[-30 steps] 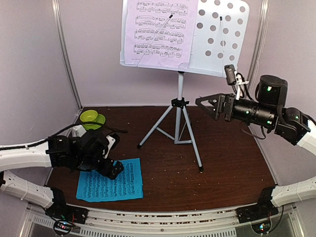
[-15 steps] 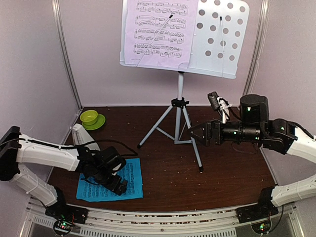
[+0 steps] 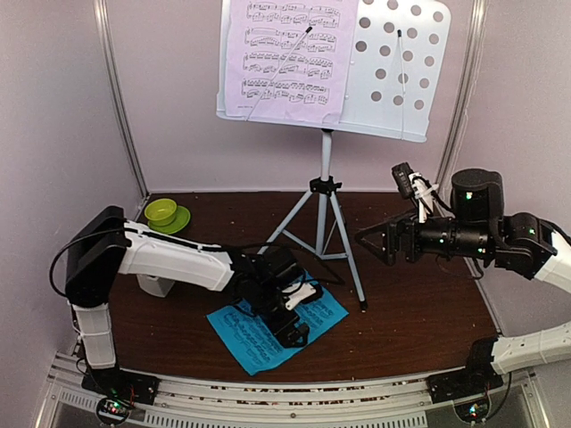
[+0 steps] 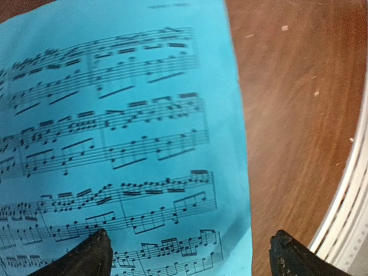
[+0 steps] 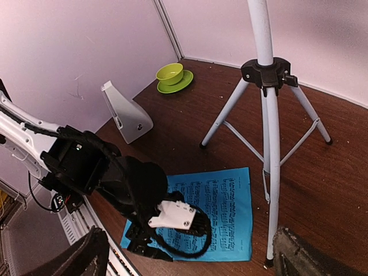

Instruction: Set up the instrument practice props

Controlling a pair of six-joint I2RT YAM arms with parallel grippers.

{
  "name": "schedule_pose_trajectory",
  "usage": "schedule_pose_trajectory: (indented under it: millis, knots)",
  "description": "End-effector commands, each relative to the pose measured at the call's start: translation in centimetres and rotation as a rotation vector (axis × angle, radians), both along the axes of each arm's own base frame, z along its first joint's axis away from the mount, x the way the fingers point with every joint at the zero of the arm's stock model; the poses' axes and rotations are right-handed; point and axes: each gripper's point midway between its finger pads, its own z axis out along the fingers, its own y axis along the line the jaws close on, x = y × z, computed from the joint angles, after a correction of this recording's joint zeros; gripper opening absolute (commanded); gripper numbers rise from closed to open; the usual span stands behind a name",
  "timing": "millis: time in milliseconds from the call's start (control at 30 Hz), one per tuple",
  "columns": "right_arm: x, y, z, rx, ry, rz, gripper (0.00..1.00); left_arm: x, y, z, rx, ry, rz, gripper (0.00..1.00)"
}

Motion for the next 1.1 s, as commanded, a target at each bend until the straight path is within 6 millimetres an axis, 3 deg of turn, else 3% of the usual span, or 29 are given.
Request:
schedule_pose_trajectory:
  millis: [0,100,233,367,467,600,833,1067]
  knots:
    - [0.0,-1.0,0.3,-0.016,-0.018,-0.027,1.00,-1.6,-4.6,1.4,-0.093,0.004,-0.234,0.98]
    - [-0.2,-1.1,-0.3,-0.023,-0.007,-0.020,1.00,-0.5,-4.8,2.3,-0.074,-0.062,-0.259,0.97]
    - [-0.5,-0.8,-1.6,-0.044,0.012,0.004,0.99,0.8,-3.0,4.4,-0.087,-0.133,-0.220,0.98]
    - [-0.7,0.1,-3.2,-0.038,0.041,0.033,0.98,1.2,-0.9,7.8,-0.154,-0.255,-0.167,0.98]
    - [-0.6,1.1,-4.4,-0.019,0.074,0.046,0.97,0.5,1.1,9.1,-0.169,-0.317,-0.154,0.96]
    - [-0.5,3.1,-6.2,-0.027,0.106,0.082,0.94,-2.1,3.5,10.0,-0.201,-0.412,-0.201,0.95]
    - [-0.8,6.6,-9.2,-0.077,0.169,0.169,0.83,-6.2,6.1,8.1,-0.146,-0.531,-0.301,0.94]
    - [-0.4,7.3,-10.3,-0.108,0.181,0.175,0.79,-8.6,5.9,6.1,-0.077,-0.650,-0.408,0.94]
